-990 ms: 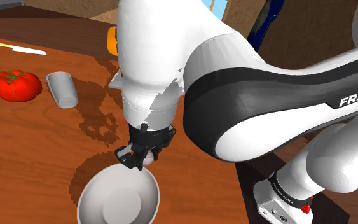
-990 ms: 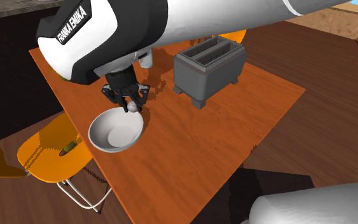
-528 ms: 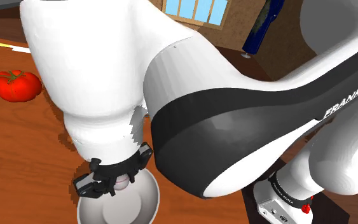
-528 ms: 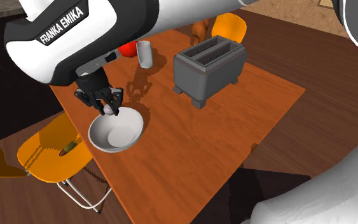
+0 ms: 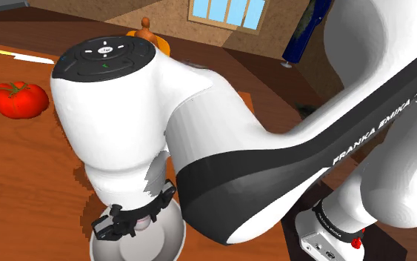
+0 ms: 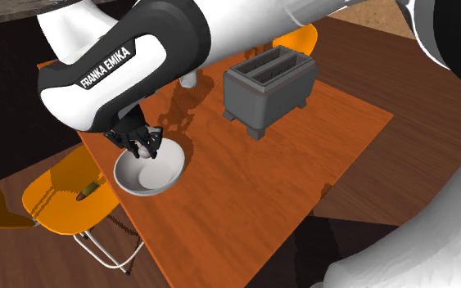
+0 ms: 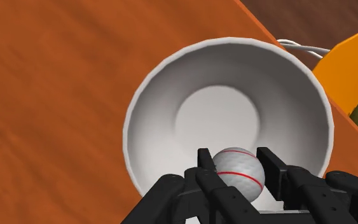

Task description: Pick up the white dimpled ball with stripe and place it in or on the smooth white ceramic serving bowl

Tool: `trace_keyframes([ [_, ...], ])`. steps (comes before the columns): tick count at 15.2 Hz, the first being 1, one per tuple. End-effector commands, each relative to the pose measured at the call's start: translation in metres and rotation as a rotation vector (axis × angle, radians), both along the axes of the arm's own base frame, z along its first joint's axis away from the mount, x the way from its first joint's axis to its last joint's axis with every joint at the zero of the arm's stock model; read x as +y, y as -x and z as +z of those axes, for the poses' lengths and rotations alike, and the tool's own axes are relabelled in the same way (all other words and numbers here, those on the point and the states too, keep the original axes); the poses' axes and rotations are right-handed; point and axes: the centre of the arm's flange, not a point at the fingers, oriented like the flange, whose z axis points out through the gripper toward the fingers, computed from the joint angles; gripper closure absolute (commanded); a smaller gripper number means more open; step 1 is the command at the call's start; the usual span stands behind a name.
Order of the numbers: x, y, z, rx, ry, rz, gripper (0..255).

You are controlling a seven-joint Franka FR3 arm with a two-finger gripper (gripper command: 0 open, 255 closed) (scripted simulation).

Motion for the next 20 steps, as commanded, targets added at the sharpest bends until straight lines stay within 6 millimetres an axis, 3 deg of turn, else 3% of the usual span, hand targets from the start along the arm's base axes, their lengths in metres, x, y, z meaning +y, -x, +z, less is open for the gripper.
trace_keyframes([
  [1, 0.002, 0.0, -0.011, 0.0, 0.0, 0.0, 255],
  [4, 0.002, 0.0, -0.027, 0.0, 0.0, 0.0, 255],
  [12, 0.002, 0.0, -0.027, 0.0, 0.0, 0.0, 255],
  [13, 0.002, 0.0, -0.027, 0.0, 0.0, 0.0, 0],
  [18, 0.002, 0.0, -0.027, 0.0, 0.0, 0.0, 0],
  [20, 0.003, 0.001, 0.0, 0.0, 0.0, 0.0, 0],
])
